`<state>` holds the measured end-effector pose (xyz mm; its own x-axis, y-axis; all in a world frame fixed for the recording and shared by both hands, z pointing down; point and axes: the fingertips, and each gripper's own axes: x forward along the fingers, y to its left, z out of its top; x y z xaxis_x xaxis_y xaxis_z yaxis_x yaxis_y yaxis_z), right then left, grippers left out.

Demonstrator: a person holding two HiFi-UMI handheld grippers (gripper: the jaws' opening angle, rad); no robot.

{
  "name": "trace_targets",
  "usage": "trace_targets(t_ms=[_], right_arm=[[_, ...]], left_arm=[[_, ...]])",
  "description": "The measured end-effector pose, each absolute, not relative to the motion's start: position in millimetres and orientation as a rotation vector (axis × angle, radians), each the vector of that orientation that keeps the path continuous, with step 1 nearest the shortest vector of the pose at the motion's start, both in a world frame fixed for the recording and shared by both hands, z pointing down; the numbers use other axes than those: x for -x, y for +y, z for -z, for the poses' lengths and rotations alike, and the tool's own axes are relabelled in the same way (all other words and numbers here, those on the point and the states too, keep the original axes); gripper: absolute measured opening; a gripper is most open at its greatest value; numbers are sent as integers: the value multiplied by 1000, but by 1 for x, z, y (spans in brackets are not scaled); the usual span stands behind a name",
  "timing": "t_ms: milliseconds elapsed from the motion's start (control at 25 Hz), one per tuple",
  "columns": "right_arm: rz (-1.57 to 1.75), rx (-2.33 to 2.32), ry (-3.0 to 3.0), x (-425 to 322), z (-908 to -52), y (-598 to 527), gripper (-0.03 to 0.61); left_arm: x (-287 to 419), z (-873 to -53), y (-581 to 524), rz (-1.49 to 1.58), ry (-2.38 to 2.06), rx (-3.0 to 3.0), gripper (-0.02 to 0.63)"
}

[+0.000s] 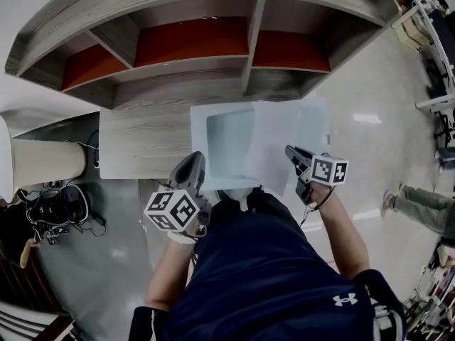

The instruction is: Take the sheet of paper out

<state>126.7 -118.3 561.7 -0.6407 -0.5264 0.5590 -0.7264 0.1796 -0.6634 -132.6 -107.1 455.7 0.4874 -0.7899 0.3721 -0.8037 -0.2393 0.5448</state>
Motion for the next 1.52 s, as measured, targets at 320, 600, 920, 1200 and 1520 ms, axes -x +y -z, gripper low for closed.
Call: trace_targets(t_ms=[320,600,920,1200,1520], right_arm=[[-1268,-1257,-2279,-133,-542,-121,15],[-1222,-1229,-2362,-114,-509,-122,15],[-1172,-1156,-2521,-82,-461,-116,15],[-1090,-1048,-2644,-59,-421,-110,15],[-942,-965,-2742,-43,-383,-99,15]], left_arm=[[135,-457,-106,-23,-1313,-2029,15],[139,-455,-106,-18,-1323,-2025,15],[140,-455,-104,-10,-1323,-2026,15],[144,-455,-102,-8,-1332,-2018,15],[141,-456,-98,-3,-1330,-2018,15]])
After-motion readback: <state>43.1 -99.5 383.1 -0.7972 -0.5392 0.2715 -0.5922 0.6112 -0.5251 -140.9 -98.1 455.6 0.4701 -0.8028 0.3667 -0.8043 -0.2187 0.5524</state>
